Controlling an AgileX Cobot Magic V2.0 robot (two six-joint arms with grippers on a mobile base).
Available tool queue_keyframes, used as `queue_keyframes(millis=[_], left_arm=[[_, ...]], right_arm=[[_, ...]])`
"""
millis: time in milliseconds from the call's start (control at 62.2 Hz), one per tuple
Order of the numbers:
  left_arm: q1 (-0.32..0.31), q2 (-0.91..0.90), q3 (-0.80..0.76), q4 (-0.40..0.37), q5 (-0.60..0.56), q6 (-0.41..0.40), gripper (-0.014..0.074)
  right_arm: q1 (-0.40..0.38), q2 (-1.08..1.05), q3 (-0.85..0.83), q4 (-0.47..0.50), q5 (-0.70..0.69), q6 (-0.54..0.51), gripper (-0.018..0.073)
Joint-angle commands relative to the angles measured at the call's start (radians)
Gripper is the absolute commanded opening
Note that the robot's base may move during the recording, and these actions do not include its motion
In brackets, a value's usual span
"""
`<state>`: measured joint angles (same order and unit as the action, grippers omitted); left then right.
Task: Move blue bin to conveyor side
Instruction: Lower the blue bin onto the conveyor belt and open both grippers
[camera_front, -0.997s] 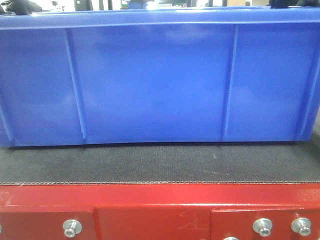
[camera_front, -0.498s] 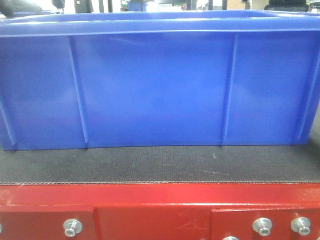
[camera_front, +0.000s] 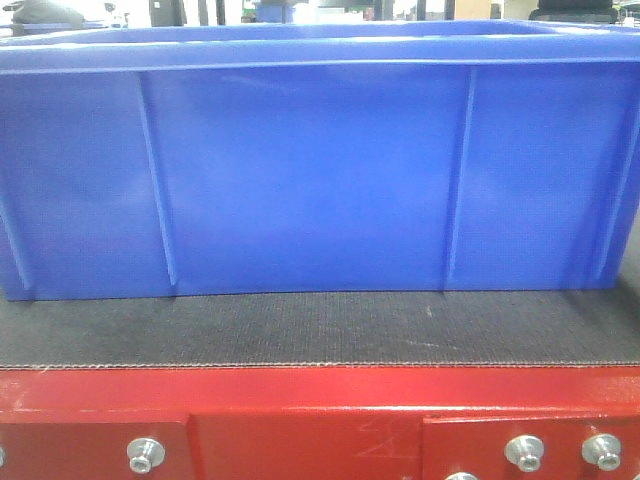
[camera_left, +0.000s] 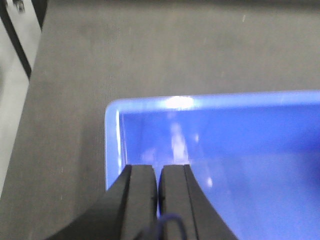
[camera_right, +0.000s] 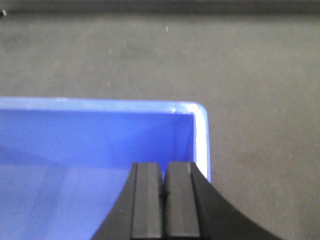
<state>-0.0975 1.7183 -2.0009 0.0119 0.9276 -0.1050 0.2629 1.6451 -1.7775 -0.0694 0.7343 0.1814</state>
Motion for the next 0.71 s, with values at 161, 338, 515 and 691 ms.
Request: queue_keyframes(millis=[161, 338, 515, 691], left_arm=[[-0.006, -0.018, -0.015, 0.001, -0.025, -0.009, -0.0008], [-0.006, -0.079, -0.013, 0.005, -0.034, -0.056, -0.0012], [-0.006, -0.146, 0.075, 0.002, -0.106, -0.063, -0.0012], [-0.006, -0.225, 0.279, 0.000, -0.226, -0.063, -0.0012]], right_arm=[[0.001, -0.022, -0.027, -0.003, 0.027, -0.008, -0.0070], [0.001, -0.083, -0.025, -0.003, 0.031, -0.008, -0.0081], [0.001, -0.157, 0.059, -0.003, -0.034, -0.008, -0.0081], [0.001, -0.249, 0.281, -0.003, -0.230, -0.008, -0.0081]])
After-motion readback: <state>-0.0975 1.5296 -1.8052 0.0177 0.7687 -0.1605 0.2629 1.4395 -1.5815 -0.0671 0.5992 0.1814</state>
